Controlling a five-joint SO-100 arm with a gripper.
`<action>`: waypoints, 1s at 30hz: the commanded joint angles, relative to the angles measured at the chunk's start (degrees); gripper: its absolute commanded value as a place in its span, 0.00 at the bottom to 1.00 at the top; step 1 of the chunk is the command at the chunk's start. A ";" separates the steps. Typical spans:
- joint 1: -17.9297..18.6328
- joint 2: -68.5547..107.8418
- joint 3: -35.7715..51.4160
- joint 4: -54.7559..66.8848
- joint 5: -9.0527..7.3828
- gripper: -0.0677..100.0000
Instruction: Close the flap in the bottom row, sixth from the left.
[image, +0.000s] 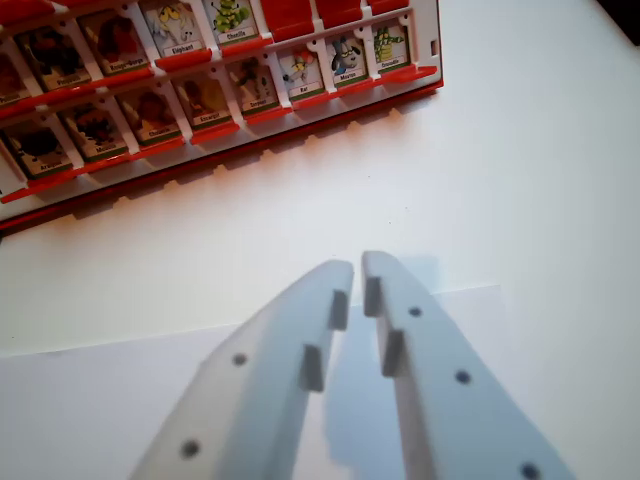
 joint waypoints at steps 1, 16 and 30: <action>0.62 -5.71 -4.22 -3.78 -0.44 0.01; 1.23 -27.42 -8.96 -13.45 -1.32 0.01; 2.55 -40.69 -3.96 -31.20 -5.98 0.01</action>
